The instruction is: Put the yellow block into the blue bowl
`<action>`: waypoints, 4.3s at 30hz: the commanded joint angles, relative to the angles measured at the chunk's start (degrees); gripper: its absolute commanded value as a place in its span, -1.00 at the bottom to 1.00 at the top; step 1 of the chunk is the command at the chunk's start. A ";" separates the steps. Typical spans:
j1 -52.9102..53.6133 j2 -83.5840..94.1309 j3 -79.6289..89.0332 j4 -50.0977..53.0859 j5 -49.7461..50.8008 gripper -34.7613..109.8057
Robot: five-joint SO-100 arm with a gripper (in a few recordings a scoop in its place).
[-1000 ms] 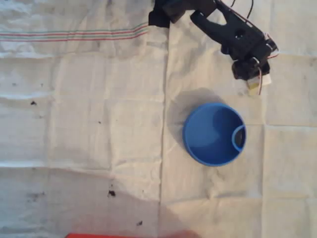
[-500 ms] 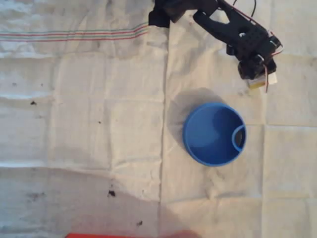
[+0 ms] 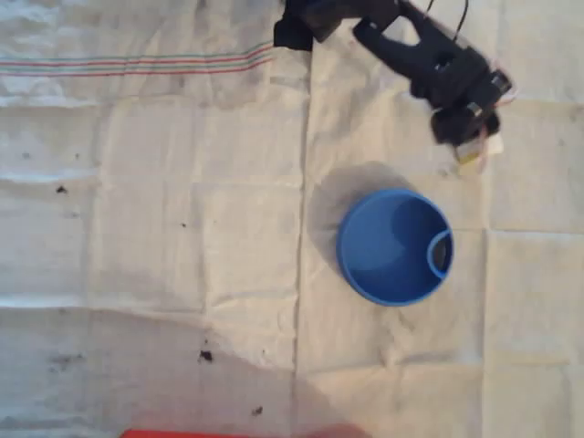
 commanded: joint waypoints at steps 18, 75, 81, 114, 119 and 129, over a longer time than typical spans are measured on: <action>0.35 8.96 -1.76 0.79 -0.79 -0.10; -1.58 0.53 -5.89 -6.94 7.29 -0.52; 6.77 7.56 -13.89 -4.22 12.30 -0.52; 26.63 -14.06 -17.31 -30.67 13.01 -0.51; 26.54 -14.06 -17.05 -32.17 13.10 -0.48; 26.02 -6.86 -16.96 -24.70 20.57 -0.03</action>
